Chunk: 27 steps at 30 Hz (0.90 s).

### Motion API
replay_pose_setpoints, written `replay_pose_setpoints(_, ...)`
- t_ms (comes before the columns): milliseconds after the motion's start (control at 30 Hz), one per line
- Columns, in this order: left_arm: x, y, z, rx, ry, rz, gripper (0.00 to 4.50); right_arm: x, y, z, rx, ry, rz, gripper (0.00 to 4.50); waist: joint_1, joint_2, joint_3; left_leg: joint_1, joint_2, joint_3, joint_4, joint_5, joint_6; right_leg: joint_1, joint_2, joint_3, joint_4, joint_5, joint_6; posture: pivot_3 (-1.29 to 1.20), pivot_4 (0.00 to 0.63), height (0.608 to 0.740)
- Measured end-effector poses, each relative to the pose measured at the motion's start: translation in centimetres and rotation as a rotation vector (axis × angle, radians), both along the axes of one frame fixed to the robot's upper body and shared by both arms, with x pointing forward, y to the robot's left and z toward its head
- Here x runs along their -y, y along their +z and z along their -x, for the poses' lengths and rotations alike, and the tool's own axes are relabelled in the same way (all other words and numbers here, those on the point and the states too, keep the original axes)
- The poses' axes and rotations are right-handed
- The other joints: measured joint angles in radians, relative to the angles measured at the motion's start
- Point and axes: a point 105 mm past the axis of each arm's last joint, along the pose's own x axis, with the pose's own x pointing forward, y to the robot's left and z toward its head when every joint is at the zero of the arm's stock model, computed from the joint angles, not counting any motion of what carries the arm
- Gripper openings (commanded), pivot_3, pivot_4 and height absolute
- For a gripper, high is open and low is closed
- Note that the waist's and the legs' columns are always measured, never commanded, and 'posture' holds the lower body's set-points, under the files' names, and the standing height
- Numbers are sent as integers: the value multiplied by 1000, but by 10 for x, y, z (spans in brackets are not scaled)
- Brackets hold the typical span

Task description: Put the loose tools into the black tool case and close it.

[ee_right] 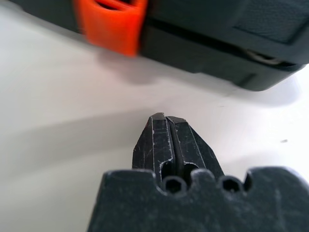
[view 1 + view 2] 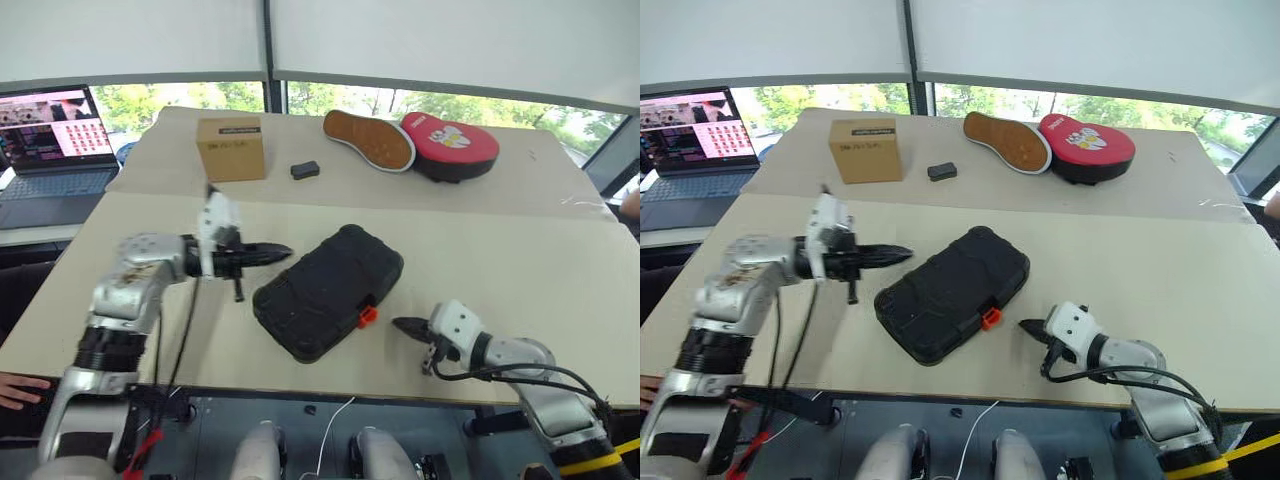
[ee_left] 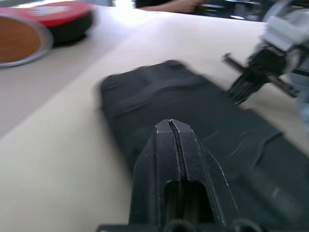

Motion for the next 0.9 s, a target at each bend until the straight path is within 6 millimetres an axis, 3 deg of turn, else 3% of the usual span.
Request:
replay_pose_setpoints(100,23,-24,-4,-51,-16,-47,15,-8,-1,3,-14,3,-24,0,-10,0,0,0,0,-1,0,0,0,-1,1,-1,0,0,0,0,150,740)
replay_pose_setpoints(300,43,-32,-10,7,-24,-143,15,-31,-4,8,-24,24,-67,0,3,1,-1,2,-1,-1,0,0,0,3,-1,-1,-1,0,0,0,150,740)
replay_pose_setpoints(533,44,-37,-7,-7,-34,-170,15,-40,-3,6,-13,-2,-106,0,7,6,-6,2,-1,-2,0,0,0,3,-1,-1,-1,-1,0,0,150,740)
replay_pose_setpoints(900,43,-43,-5,-28,-30,-169,15,-36,-1,2,7,-30,-98,0,7,11,-11,2,-1,-2,0,-1,1,4,-1,-1,-2,-1,1,0,150,740)
